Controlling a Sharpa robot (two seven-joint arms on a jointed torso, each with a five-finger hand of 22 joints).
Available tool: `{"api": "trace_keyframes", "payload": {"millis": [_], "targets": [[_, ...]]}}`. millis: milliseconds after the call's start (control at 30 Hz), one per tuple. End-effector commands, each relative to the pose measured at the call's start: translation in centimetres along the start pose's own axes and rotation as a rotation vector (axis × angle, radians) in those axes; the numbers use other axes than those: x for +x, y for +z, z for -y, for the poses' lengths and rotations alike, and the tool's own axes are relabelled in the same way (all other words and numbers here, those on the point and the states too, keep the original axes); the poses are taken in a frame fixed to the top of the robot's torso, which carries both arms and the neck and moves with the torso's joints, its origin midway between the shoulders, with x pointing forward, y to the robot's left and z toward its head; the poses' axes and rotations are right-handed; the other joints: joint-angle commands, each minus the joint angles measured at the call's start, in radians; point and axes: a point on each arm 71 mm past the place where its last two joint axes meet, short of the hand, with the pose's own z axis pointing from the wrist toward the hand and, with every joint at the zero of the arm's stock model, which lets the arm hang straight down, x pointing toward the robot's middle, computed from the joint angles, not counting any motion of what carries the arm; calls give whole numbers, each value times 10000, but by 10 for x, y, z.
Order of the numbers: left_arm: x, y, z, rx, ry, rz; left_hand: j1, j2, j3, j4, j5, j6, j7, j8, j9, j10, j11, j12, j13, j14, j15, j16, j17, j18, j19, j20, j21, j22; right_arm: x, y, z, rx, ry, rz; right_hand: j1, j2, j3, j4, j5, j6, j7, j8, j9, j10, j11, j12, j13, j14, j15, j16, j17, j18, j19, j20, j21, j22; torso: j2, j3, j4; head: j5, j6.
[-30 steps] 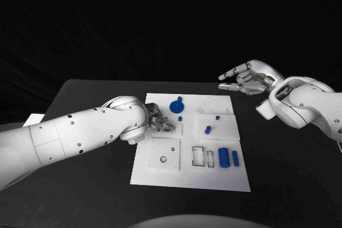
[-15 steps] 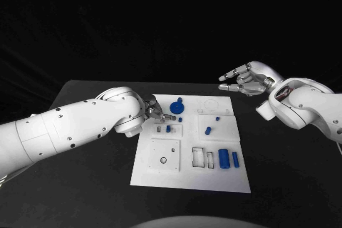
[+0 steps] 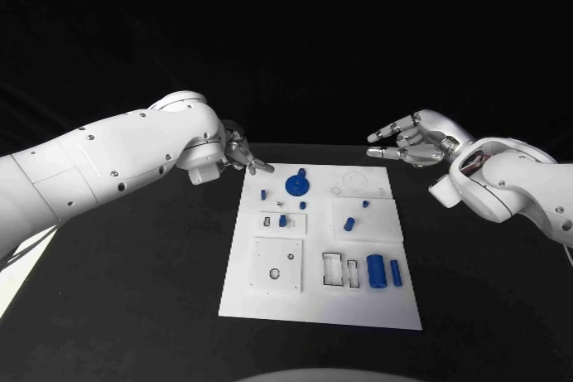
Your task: Assemble the parts on the task board
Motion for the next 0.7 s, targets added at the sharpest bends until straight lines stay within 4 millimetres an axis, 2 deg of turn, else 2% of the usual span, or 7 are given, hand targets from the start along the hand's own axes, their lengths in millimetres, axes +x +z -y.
{"api": "trace_keyframes", "payload": {"millis": [33, 200, 467, 700], "targets": [[-3, 7, -1, -258, 954, -368, -161, -12, -115, 12, -269, 137, -31, -17, -87, 108, -3, 115, 94, 1036, -4, 30, 2635, 128, 274, 46, 73, 83, 2, 1, -1, -102, 36, -146, -51, 23, -57, 12, -10, -58, -19, 14, 15, -82, 0, -57, 1053, 846, 34, -38, 1868, 52, -19, 25, -63, -9, 6, -7, 11, 46, 33], [-7, 23, -3, -647, 1243, -277, -205, 32, -147, 11, -332, 245, -60, 3, -136, 200, -27, 251, 227, 1036, -20, 30, 2635, 89, 337, 31, 205, 260, 3, 2, -2, -129, 49, -173, -51, 23, -57, 12, -10, -58, -19, 14, 15, -82, 0, -57, 1053, 846, 34, -38, 1868, 52, -19, 25, -63, -9, 23, -14, 6, 79, 57], [3, 41, -6, -843, 1361, -369, -251, 224, -161, 3, -343, 533, -155, 119, -171, 369, -106, 487, 449, 1036, -82, 30, 2635, 22, 447, -19, 443, 573, 5, 3, -3, -166, 64, -211, -66, 33, -71, 17, -26, -65, -18, 11, 13, -87, 1, -66, 1046, 841, 34, -48, 1852, 55, -26, 26, -74, -26, 64, -37, -40, 115, 68], [15, 49, -2, -616, 1205, -450, -267, 384, -148, 0, -284, 686, -220, 204, -149, 511, -165, 689, 655, 1036, -129, 30, 2635, -28, 524, -64, 624, 808, 6, 4, -3, -188, 73, -237, -65, 38, -72, 16, -24, -66, -18, 11, 13, -92, 1, -75, 1040, 840, 34, -52, 1847, 56, -29, 26, -77, -32, 58, -34, -32, 60, 39]]}}
